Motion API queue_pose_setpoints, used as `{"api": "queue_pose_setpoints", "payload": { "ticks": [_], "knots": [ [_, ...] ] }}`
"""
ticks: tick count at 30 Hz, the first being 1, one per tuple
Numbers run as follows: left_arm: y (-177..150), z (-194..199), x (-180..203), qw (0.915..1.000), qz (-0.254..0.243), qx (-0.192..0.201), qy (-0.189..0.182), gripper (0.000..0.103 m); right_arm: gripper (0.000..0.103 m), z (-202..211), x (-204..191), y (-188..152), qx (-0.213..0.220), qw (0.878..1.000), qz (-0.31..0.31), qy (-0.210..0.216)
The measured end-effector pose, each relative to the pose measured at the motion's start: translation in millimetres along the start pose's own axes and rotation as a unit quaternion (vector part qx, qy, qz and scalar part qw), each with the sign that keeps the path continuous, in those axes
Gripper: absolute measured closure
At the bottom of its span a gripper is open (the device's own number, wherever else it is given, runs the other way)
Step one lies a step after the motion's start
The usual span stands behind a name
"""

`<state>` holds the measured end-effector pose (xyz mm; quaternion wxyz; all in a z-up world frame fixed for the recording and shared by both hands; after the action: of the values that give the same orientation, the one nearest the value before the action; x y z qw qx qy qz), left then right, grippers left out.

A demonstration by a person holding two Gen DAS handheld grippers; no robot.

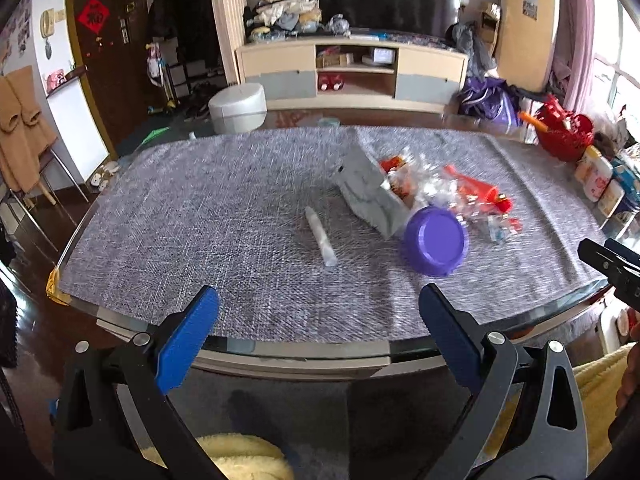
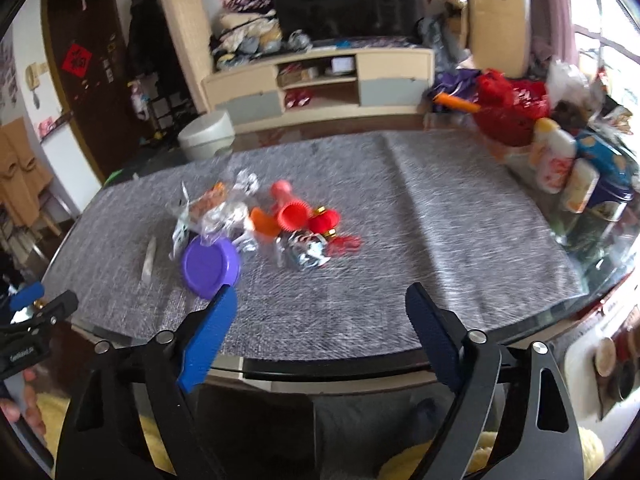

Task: Collect trash
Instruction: 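Grasp the white tube with the left tool while the right tool grasps a clear plastic bag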

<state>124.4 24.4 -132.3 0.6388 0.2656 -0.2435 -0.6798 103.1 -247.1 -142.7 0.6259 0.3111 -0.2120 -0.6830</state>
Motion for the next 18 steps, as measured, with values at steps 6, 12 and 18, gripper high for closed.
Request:
{"api": "queue_pose_setpoints", "payload": {
  "ticks": [6, 12, 18],
  "knots": [
    [11, -40, -12, 0.9988, -0.001, -0.034, 0.035, 0.008, 0.021, -31, -21, 8, -0.026, 0.999, 0.016, 0.033],
    [21, -76, -15, 0.9977, 0.01, -0.062, 0.025, 0.008, 0.021, -61, -51, 23, -0.043, 0.995, 0.059, 0.061],
    [22, -116, -19, 0.9952, 0.032, -0.092, 0.0, 0.008, 0.021, -80, -67, 31, -0.053, 0.992, 0.094, 0.072]
  ]
}}
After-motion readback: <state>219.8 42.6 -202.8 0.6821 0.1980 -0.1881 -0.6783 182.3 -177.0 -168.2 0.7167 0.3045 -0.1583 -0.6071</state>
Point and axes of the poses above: each gripper's, at about its wrist camera, not at the fingertips, and z roughly against the way its jaws point, x to its right, y to its top, the point moved 7 cm from there along -z, roughly the way its jaws point
